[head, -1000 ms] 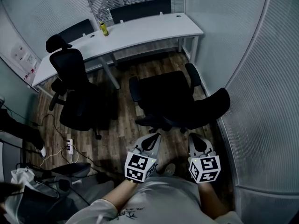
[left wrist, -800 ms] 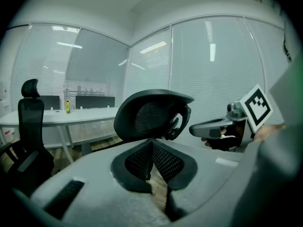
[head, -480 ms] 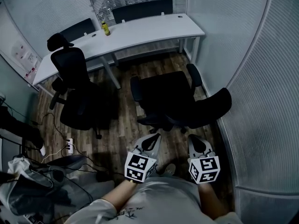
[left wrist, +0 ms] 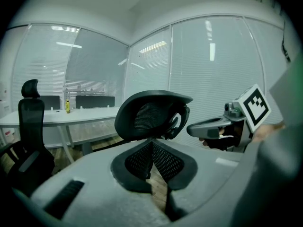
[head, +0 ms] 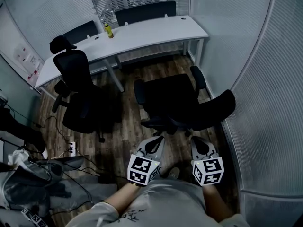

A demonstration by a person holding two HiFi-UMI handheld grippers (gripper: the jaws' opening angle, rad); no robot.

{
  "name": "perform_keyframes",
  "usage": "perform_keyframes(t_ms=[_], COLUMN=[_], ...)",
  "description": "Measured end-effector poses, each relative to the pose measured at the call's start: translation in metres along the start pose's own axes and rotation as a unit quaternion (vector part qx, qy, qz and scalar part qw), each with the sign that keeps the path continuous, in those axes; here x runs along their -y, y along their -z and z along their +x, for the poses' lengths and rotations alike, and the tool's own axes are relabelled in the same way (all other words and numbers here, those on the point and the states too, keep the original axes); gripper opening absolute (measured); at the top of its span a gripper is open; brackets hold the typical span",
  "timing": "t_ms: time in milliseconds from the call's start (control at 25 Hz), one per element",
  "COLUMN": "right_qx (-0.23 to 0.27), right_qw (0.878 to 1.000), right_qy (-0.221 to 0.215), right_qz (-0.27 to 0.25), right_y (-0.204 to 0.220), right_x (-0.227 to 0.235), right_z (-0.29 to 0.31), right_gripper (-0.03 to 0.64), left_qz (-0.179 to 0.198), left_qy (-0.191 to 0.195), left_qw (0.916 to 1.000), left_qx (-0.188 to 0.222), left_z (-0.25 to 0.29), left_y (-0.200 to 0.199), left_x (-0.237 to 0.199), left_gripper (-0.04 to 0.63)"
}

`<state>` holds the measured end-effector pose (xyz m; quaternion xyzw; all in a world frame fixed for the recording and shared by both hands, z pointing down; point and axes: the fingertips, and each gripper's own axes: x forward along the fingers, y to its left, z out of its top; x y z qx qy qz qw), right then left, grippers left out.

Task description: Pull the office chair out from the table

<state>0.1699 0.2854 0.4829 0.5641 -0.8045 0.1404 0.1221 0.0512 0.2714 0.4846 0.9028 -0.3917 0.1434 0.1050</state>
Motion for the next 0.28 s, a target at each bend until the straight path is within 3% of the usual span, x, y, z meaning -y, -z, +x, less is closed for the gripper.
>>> perform_keyframes(t_ms=[280], right_qx=[0.000], right_qw=[1.000], right_qy=[-0.004], right_qz=[-0.003], right_y=[0.016], right_x=[0.007], right_z=[-0.011], right_gripper=[0.008], left_qz=[0.005], left_qy=[0.000], left_qw=[1.0000], left_qx=[-0.002], left_z=[0.003], left_y=[0.011], left_x=[0.015], left_gripper=[0.011])
